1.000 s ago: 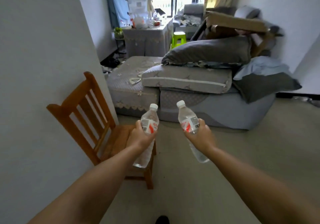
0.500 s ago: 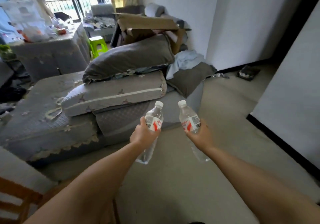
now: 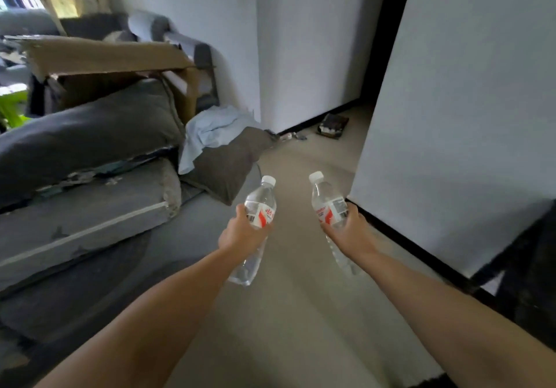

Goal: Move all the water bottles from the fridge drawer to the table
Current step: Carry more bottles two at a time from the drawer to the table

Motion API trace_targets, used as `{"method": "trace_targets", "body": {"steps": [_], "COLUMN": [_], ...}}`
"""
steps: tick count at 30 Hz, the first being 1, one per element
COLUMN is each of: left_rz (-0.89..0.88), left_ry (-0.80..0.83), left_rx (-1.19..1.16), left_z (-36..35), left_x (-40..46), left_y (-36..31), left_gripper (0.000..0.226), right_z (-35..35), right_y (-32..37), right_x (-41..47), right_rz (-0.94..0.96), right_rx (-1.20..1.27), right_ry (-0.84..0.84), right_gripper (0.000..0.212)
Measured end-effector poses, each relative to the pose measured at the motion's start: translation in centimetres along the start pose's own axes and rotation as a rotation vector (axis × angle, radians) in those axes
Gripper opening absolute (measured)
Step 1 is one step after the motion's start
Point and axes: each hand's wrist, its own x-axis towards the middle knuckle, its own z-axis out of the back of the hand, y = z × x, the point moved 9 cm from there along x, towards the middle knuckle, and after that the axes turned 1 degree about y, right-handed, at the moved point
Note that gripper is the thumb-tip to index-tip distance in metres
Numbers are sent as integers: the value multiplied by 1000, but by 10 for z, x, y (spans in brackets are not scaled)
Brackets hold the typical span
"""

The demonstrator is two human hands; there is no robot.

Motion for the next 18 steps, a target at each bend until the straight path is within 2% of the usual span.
{"method": "trace_targets", "body": {"steps": [4,12,15,18], "left_rz": [-79,-317,-434,-506], "left_ry": [113,261,366,430], "left_rx": [29,82,99,88], "left_z": [-52,-148,-183,-202], "left_x": [51,170,222,246], "left_y": [-52,-170,-226,-261], "left_gripper": [72,75,71,70], "right_z": [31,81,104,118], "right_y": [-39,-105,-127,-140], "right_x": [42,129,170,186], "right_rz": [-128,-328,-444,-521], "right_rx": [-19,-90,-16,30], "right_ry": [-89,-232,-367,-424], "right_gripper": [58,63,63,62]}}
